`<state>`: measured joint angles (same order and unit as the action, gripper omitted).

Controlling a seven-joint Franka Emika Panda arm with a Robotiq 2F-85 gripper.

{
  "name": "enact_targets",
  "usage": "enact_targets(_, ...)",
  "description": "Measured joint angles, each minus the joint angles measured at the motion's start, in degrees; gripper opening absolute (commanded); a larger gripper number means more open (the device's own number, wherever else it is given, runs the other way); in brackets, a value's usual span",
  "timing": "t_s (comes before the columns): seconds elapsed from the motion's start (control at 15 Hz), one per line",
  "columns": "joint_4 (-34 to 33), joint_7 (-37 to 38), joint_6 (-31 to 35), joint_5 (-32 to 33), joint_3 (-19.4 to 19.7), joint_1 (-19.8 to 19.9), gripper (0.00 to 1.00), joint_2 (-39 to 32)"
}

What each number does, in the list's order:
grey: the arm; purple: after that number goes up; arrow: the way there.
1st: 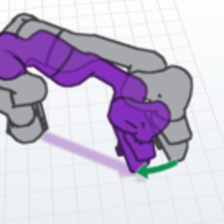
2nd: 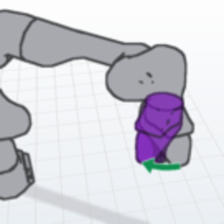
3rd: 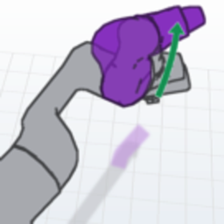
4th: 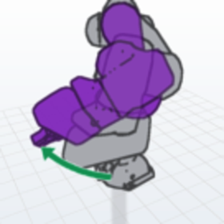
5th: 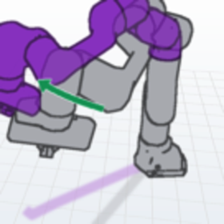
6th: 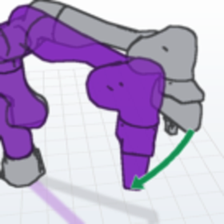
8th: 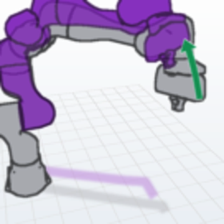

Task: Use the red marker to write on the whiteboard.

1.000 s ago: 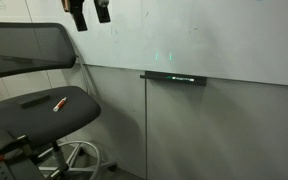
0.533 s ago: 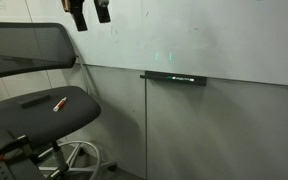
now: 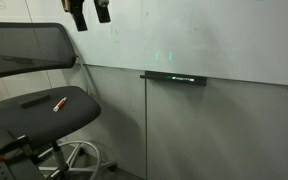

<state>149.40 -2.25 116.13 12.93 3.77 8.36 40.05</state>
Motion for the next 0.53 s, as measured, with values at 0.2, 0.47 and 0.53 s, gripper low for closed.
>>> enact_targets(0.2,0.21,0.0,-0.03,0.0,0.0,-0.15,1.0,-0.38)
enact_targets(0.47,0.2,-0.05,-0.03,0.0,-0.39,-1.25,1.0,-1.42)
enact_targets(0.53,0.15,-0.07,-0.03,0.0,-0.63,-1.76,1.0,-1.81)
